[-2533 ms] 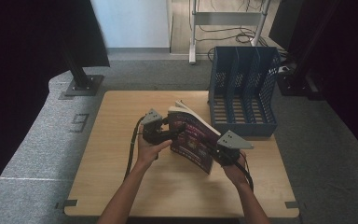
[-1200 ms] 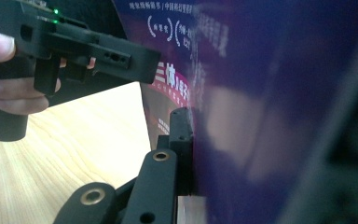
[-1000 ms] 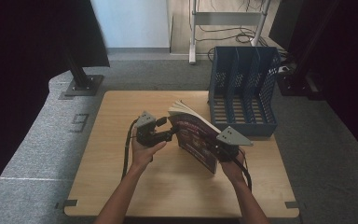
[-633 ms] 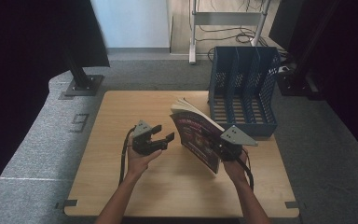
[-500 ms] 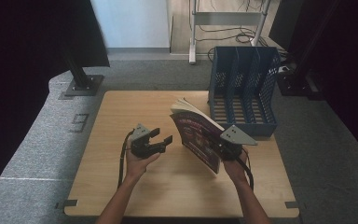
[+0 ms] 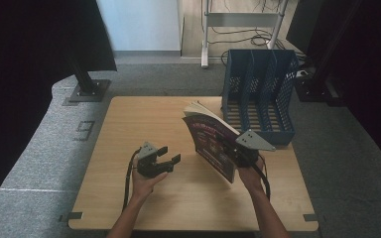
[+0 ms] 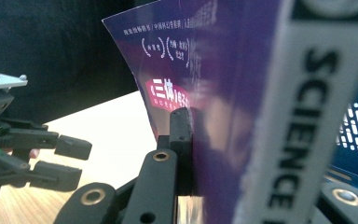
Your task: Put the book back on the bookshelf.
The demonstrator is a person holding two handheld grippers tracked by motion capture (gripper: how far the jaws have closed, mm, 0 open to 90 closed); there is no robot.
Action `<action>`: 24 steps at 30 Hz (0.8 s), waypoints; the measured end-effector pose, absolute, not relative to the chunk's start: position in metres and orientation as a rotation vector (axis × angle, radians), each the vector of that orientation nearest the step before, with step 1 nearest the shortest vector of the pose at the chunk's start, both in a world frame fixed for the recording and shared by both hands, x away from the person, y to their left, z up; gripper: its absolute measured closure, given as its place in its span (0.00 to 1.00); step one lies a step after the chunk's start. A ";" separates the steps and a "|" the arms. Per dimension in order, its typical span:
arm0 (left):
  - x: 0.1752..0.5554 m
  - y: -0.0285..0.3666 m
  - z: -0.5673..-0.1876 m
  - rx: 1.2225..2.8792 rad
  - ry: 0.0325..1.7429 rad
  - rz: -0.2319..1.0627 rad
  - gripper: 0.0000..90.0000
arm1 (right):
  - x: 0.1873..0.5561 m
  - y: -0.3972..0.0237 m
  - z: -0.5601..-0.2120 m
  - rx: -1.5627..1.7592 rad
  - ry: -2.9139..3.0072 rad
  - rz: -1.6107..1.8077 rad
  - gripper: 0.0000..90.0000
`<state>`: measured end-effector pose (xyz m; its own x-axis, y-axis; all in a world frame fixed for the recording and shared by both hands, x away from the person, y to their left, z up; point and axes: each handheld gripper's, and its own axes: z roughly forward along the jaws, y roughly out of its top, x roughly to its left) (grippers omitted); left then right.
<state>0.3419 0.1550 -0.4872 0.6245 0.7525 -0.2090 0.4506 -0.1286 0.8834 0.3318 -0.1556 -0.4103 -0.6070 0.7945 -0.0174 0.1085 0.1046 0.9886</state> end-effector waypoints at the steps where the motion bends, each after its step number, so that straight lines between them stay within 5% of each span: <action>1: 0.342 0.155 -0.488 1.765 0.983 0.346 0.36 | 0.332 -0.156 -0.410 0.880 1.813 1.547 0.90; 24: 0.332 0.165 -0.491 1.763 0.998 0.383 0.37 | 0.343 -0.161 -0.396 0.925 1.756 1.543 0.90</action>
